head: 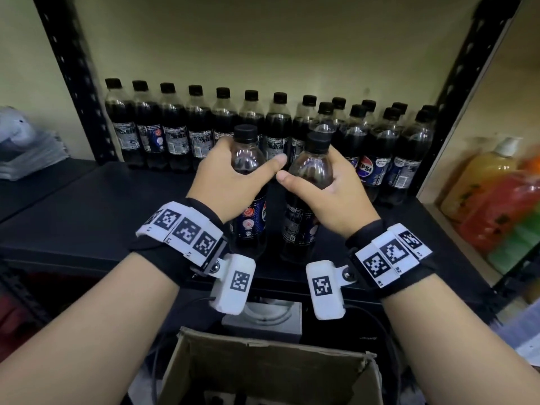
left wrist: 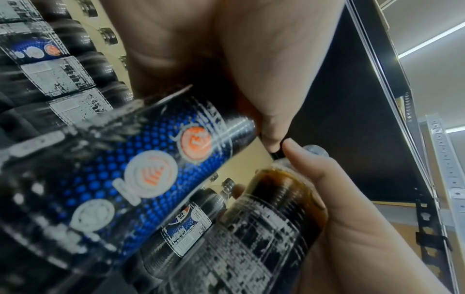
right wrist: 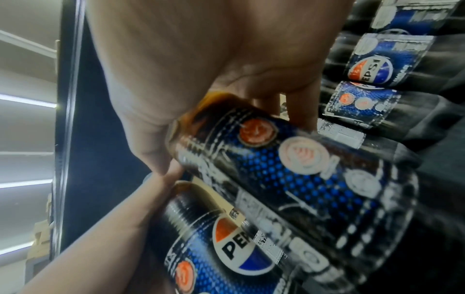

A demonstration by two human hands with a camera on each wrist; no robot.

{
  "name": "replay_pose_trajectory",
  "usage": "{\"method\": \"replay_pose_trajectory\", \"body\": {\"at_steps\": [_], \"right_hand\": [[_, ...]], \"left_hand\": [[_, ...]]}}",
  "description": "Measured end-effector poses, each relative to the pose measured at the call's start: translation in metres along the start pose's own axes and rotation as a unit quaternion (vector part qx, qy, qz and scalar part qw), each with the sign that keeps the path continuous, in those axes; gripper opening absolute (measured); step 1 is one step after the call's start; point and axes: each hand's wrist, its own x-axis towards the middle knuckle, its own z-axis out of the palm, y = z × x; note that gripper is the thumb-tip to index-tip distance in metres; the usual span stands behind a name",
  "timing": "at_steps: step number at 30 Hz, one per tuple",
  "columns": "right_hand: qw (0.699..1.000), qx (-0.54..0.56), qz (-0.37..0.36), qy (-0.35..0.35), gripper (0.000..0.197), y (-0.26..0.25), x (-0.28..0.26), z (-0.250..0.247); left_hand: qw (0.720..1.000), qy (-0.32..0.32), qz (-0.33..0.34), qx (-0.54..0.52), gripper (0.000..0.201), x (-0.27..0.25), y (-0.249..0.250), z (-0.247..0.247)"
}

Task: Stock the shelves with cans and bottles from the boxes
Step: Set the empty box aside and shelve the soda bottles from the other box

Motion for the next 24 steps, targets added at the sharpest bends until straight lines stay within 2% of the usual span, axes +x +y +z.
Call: {"method": "replay_pose_trajectory", "body": {"at_steps": [2, 5, 8, 11, 15, 16, 20, 24], "right_hand": [[1.0, 0.005, 0.014, 0.006, 0.04, 0.001, 0.0, 0.001], [0.999, -0.028, 0.039, -0.002, 0.047, -0.001, -0.001, 0.001], [0.996, -0.064, 0.053, -0.017, 0.056, -0.007, -0.006, -0.005], [0.983, -0.178, 0.029, -0.028, 0.061, -0.02, -0.013, -0.018], [0.963, -0.266, 0.037, -0.03, 0.084, -0.032, -0.02, -0.025], [0.961, -0.274, 0.041, -0.02, 0.087, -0.031, -0.022, -0.022], [0.959, -0.283, 0.028, 0.017, 0.085, -0.02, -0.025, -0.008], [0.958, -0.283, 0.034, 0.036, 0.079, -0.011, -0.011, -0.003]], "left_hand": [[1.0, -0.009, -0.003, 0.0, 0.053, 0.0, 0.0, 0.001], [1.0, -0.023, -0.005, 0.007, 0.058, -0.003, 0.001, 0.0], [0.999, -0.052, -0.014, 0.006, 0.05, -0.009, 0.001, -0.011], [0.996, -0.086, 0.003, -0.016, 0.039, -0.012, -0.005, -0.028], [0.993, -0.116, -0.013, -0.028, 0.079, -0.018, -0.012, -0.044], [0.992, -0.125, -0.007, -0.022, 0.082, -0.019, -0.013, -0.044], [0.995, -0.103, 0.014, -0.003, 0.072, -0.024, -0.009, -0.036], [0.996, -0.084, 0.017, 0.014, 0.076, -0.017, -0.013, -0.025]]}}
